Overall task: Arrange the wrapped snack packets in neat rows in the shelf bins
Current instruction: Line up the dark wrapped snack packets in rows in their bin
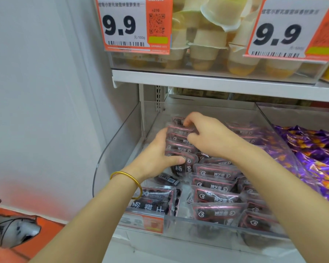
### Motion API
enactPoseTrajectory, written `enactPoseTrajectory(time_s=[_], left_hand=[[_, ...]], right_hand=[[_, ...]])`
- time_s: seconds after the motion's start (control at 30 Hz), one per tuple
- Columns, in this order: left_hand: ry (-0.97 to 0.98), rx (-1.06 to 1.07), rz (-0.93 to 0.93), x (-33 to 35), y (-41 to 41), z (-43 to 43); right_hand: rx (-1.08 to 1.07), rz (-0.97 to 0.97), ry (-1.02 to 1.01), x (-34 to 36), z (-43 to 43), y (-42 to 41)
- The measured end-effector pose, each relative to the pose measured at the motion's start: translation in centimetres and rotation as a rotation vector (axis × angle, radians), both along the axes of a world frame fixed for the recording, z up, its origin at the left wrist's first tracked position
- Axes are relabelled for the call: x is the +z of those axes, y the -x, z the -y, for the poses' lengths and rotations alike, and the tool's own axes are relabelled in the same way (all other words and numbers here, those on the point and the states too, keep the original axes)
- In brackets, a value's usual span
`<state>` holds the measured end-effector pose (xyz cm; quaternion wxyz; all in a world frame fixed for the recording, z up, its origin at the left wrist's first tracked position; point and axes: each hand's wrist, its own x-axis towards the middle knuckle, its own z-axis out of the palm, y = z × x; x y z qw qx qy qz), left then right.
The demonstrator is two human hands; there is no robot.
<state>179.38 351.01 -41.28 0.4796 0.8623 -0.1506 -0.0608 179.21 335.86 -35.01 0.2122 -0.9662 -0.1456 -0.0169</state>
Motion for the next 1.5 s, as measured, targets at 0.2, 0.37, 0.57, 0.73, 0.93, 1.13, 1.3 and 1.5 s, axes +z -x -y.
enactPoseTrajectory(time_s=[0.2, 0.37, 0.57, 0.73, 0.93, 1.13, 1.3, 1.5], left_hand=[[0.062, -0.019, -0.14, 0.4, -0.4, -1.1], [-0.444, 0.095, -0.139, 1.5, -0.7, -2.8], [-0.842, 0.01, -0.286, 1.4, 0.4, -1.9], [-0.431, 0.142, -0.202, 3.2, 0.5, -2.8], [-0.261, 0.045, -0.085, 4.5, 1.9, -3.1], [0.02, 0.068, 0.035, 4.3, 2.0, -1.5], [0.232, 0.019, -0.069, 4.9, 2.6, -1.9], [-0.399, 0.148, -0.017, 5.0, 2.3, -4.4]], right_hand=[[0.092, 0.111, 0.269, -1.3, -0.5, 2.0], [0.021, 0.114, 0.217, -1.8, -0.5, 2.0], [-0.004, 0.112, 0.165, -2.0, -0.6, 2.2], [-0.012, 0.116, 0.14, -2.1, -0.6, 2.2], [0.003, 0.077, 0.125, -2.0, -0.6, 2.1], [0.114, -0.015, -0.119, -1.0, -1.1, 3.5], [0.095, 0.105, 0.079, -1.2, -1.7, 3.9], [0.089, 0.19, 0.093, -1.6, -1.9, 3.8]])
